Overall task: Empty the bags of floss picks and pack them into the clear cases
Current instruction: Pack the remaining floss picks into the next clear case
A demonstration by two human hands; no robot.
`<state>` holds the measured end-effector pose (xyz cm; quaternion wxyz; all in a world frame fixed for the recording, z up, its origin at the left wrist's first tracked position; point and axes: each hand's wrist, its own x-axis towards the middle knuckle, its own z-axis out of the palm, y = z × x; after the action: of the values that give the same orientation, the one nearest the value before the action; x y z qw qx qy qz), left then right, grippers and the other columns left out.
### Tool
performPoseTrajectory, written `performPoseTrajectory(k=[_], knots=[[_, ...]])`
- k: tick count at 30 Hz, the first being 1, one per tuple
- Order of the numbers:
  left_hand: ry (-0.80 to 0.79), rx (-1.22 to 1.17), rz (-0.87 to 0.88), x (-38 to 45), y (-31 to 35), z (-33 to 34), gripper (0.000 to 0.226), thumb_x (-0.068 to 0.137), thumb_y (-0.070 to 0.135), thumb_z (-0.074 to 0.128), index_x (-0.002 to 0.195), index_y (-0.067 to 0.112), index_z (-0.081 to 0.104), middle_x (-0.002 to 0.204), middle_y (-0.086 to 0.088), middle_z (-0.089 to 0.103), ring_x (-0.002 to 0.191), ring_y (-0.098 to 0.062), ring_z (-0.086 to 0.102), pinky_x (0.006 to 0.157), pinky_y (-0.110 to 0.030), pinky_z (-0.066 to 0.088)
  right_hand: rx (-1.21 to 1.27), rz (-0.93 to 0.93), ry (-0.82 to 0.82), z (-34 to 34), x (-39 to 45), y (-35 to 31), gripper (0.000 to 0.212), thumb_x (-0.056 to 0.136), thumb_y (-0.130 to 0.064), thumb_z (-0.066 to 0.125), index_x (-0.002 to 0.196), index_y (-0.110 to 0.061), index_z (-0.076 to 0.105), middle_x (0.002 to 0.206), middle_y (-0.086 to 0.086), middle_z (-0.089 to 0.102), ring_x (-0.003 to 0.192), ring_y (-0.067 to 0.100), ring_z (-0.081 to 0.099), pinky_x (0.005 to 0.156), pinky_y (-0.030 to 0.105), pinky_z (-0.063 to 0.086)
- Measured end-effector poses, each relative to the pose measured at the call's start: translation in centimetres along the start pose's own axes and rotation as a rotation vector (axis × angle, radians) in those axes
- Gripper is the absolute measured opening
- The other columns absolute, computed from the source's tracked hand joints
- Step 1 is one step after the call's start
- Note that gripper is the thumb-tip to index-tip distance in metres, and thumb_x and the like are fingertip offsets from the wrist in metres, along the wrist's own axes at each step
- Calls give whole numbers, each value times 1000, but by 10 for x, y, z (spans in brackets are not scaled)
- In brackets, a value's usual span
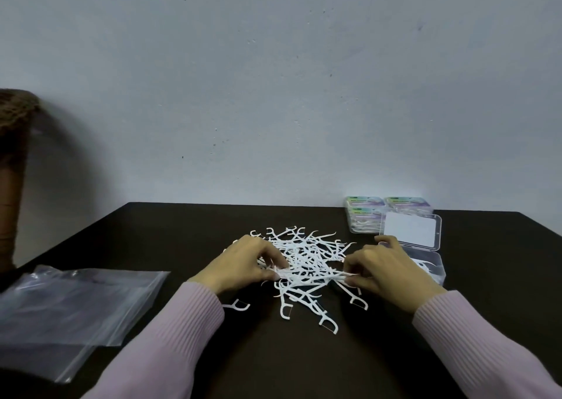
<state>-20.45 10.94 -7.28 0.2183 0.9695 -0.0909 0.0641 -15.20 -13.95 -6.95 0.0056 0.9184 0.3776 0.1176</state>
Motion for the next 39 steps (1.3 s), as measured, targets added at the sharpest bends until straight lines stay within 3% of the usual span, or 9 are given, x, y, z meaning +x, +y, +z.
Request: performPoseTrajectory(k=[6, 10, 12, 16, 19, 25, 30, 33, 39], knots=[[108, 145, 53, 1, 7, 8, 12, 83, 29, 69, 94, 29, 72, 95, 13, 67, 92, -1, 57, 80, -19, 42, 93, 62, 37, -3, -1, 9, 27, 94, -44, 44, 112, -27, 55, 112, -10, 59, 112, 6, 50, 109, 29, 17], [249, 186, 96, 0, 13, 12, 9, 83, 33, 69, 90, 29, 72, 91, 13, 67, 86, -2, 57, 75, -15, 33, 201, 108, 72, -7, -3, 25, 20, 93, -40, 49, 105, -28, 59, 96, -15, 57, 97, 4, 53, 109, 32, 23], [306, 89, 88, 2, 17, 13, 8, 81, 32, 71, 88, 28, 73, 85, 13, 66, 79, -2, 57, 72, -17, 39, 260, 139, 96, -8, -5, 34, 16, 91, -38, 53, 100, -28, 61, 90, -17, 56, 87, 1, 50, 107, 35, 28], [388, -105, 103, 14, 24, 16, 10, 77, 29, 75, 86, 25, 75, 79, 12, 67, 76, -2, 61, 73, -26, 51, 371, 206, 135, -12, -10, 48, 6, 91, -32, 56, 92, -28, 60, 89, -11, 63, 89, 7, 58, 101, 37, 38], [429, -212, 139, 23, 37, 21, 10, 76, 24, 75, 86, 22, 76, 77, 12, 67, 77, -1, 62, 72, -18, 47, 414, 269, 169, -14, -14, 62, 5, 90, -29, 57, 87, -32, 56, 87, -12, 61, 88, 8, 58, 100, 40, 40], [464, -417, 178, 42, 72, 30, 13, 75, 15, 77, 87, 20, 76, 77, 6, 71, 74, -4, 66, 70, -19, 51, 301, 451, 104, -14, -30, 95, 17, 91, -31, 55, 106, -26, 61, 96, -10, 59, 94, 10, 54, 101, 37, 37], [384, -755, 75, 68, 110, 39, 13, 72, 9, 78, 83, 14, 75, 76, 7, 72, 72, -2, 68, 67, -15, 52, 352, 468, 36, -7, -30, 98, 10, 89, -30, 59, 98, -35, 60, 106, -9, 64, 102, 10, 56, 105, 41, 36], [339, -920, 9, 85, 126, 47, 14, 72, 7, 78, 79, 19, 73, 73, 6, 71, 70, -3, 67, 65, -15, 50, 411, 442, 42, -6, -27, 93, 16, 86, -28, 64, 100, -35, 64, 99, -13, 62, 100, 8, 56, 105, 40, 37], [199, -1282, -171, 107, 134, 67, 24, 71, 2, 74, 95, 1, 70, 84, -6, 71, 72, -11, 66, 69, -20, 53, 523, 476, 169, -5, -33, 102, 24, 78, -21, 73, 100, -27, 65, 84, -18, 61, 88, 3, 60, 97, 35, 46]])
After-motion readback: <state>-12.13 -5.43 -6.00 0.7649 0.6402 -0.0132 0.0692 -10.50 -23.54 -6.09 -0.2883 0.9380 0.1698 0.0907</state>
